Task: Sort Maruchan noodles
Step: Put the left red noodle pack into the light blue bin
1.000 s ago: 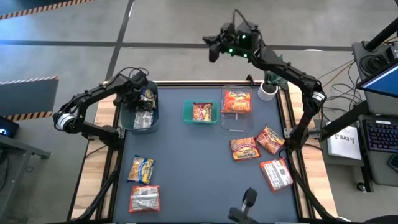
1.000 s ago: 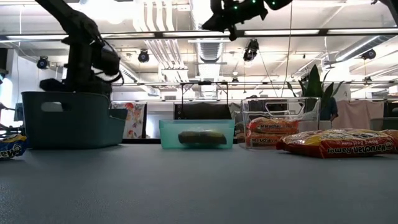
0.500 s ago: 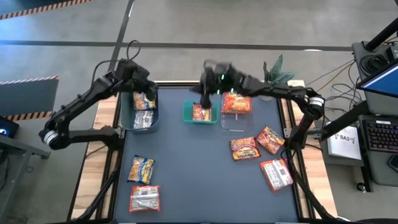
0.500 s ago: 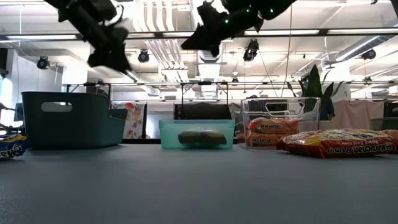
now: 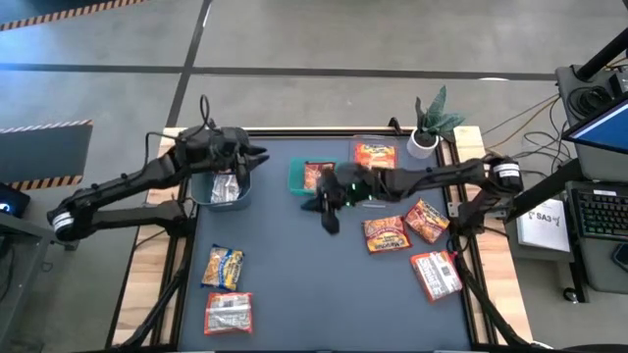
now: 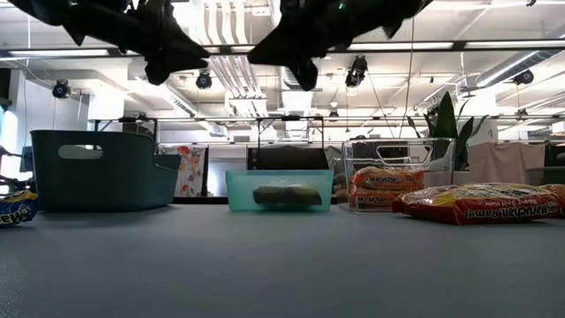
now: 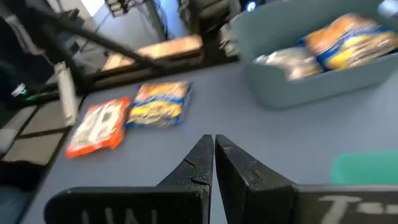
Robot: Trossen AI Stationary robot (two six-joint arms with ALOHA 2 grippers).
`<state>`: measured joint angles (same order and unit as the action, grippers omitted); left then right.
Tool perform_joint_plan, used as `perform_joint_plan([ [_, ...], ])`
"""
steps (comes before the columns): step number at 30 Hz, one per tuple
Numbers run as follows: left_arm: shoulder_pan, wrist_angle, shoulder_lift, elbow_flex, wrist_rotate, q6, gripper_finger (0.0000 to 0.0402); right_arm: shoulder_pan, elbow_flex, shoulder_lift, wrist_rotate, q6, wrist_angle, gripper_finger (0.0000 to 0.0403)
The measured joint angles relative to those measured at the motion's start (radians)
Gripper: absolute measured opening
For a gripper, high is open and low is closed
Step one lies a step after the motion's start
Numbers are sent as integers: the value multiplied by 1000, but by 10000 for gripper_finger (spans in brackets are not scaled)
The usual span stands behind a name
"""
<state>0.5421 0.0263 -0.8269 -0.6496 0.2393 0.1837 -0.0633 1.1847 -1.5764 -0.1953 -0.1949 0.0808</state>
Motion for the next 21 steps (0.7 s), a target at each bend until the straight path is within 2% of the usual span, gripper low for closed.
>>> perform_joint_plan([
  [4, -47, -97, 11, 31, 0, 29, 107, 93, 0, 29, 93, -70, -101, 9],
  [10, -78, -103, 11, 26, -1, 32, 107, 187, -1, 73, 196, -204, -230, 9],
  [21, -84, -102, 8, 30, -1, 35, 107, 272, -1, 89, 249, -392, -351, 9],
])
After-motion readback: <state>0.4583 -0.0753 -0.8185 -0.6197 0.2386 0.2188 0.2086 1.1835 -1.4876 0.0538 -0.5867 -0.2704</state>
